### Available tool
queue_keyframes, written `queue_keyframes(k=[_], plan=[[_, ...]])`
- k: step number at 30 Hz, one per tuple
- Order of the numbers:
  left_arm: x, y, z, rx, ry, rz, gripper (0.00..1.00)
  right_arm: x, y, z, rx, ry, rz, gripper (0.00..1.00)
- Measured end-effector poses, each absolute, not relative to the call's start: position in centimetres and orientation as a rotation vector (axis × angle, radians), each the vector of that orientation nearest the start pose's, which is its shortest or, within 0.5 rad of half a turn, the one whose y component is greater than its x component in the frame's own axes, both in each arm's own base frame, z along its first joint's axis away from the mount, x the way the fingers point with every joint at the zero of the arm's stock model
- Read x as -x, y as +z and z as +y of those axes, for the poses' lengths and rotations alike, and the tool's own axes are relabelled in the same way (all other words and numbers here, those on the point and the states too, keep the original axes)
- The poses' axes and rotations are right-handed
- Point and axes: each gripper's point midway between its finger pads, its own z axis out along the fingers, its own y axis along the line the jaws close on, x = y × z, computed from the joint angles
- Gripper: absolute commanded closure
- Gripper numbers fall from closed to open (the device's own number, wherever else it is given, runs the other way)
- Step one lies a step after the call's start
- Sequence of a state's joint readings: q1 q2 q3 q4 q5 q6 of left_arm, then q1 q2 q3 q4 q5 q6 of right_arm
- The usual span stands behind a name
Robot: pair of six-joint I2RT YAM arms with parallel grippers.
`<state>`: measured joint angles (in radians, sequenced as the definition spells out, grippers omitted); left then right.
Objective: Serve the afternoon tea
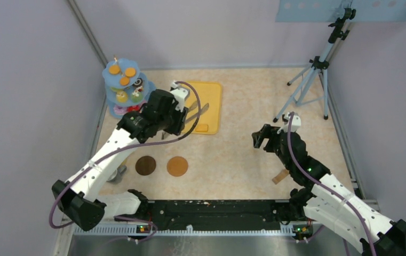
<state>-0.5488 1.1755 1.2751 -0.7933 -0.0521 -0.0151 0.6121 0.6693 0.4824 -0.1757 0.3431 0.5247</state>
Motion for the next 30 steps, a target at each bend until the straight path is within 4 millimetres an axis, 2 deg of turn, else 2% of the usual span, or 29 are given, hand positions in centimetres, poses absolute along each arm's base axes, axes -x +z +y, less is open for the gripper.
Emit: queue_keyframes(k=[4, 6, 12, 20, 26, 30], plan=[[-25.9, 20.6, -17.7, -0.505, -0.289, 2.387, 0.52, -25.3, 16.9, 13.0, -0.153, 0.437, 1.935, 0.18], [-25.2, 19.0, -18.3, -0.437, -0.297, 2.466, 0.52, -25.3, 16.9, 13.1, -0.16, 0.442, 1.935, 0.18], [-23.6, 15.9, -19.6, -0.301, -0.176, 2.603, 0.5, -25.3, 16.6, 13.2, -0.166, 0.447, 1.947, 0.18], [-23.8, 14.8, -19.7, -0.133, -0.103, 2.626, 0.47, -25.3, 16.7, 13.2, -0.167, 0.456, 1.938, 0.18], [-24.1, 13.8, -20.8, -0.087, -0.111, 2.639, 0.44, -25.3, 16.6, 13.4, -0.164, 0.464, 1.937, 0.18], [-24.8, 13.9, -21.6, -0.072, -0.118, 2.627, 0.43, -25.3, 16.6, 13.4, -0.162, 0.466, 1.938, 0.18]])
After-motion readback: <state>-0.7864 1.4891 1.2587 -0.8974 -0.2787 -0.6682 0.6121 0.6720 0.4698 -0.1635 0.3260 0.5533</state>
